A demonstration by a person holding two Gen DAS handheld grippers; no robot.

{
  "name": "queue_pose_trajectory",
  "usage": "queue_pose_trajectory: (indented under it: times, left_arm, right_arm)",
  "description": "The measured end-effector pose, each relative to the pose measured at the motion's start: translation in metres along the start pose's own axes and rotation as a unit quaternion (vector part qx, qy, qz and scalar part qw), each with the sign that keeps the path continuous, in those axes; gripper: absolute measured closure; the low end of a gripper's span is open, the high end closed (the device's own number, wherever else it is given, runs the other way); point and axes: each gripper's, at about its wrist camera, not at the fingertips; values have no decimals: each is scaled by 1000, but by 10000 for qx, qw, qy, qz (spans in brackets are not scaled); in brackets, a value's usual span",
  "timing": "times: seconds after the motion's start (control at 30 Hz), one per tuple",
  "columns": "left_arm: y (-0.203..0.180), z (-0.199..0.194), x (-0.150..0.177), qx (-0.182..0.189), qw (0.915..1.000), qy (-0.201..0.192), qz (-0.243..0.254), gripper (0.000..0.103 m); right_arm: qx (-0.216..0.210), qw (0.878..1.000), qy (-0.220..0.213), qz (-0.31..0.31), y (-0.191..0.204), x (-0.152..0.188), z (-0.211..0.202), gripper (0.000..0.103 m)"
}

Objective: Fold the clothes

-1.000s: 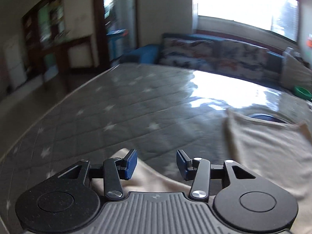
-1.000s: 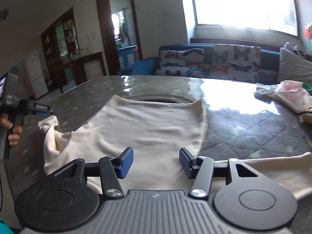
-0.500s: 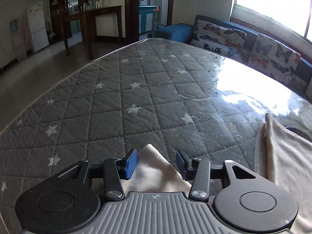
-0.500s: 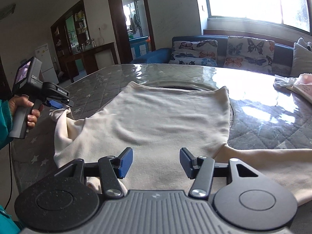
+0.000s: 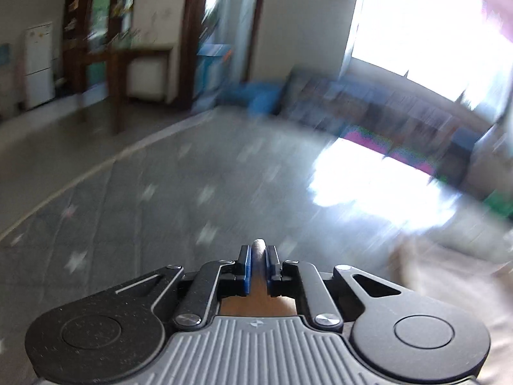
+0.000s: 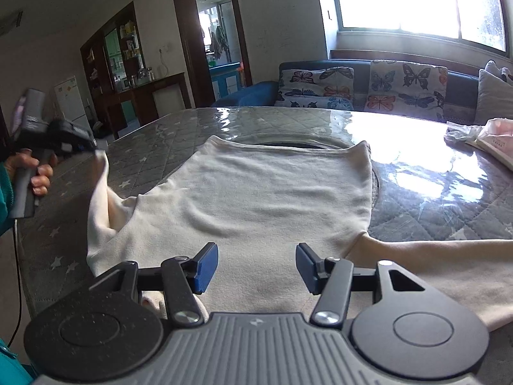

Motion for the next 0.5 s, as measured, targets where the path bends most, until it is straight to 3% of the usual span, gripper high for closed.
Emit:
queue_pose_trajectory:
  times: [0.07,0.13,0.27,0.4,0.5]
  left_arm:
    - [14,-22,-4,595,9977,-325,-93,93]
    - [27,-31,-1,699,9967,-409,77,93]
    - [49,-25,11,197,9980,-82,595,92]
    - [62,-16,27,-581,9918,133,1128,87]
    - [66,-18,35,-1130,9853,57,1282,83]
  right_arm:
    - [8,10000,1,-9,0,0,0,48]
    - [0,10000,7,-7,1,-1,1,48]
    - [-102,9999,45,-114,5,-2,3,48]
    - [-208,9996,22,-206,10,-6,0,47]
    - [-336,9991,-10,-260,14,-9,-3,45]
Point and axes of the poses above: each gripper's, at about its wrist camera, not at the fingertips, and z roughly the way its jaws point, y to its left, x to its underside, and after that the axes turned 13 degrees about -z, right-handed
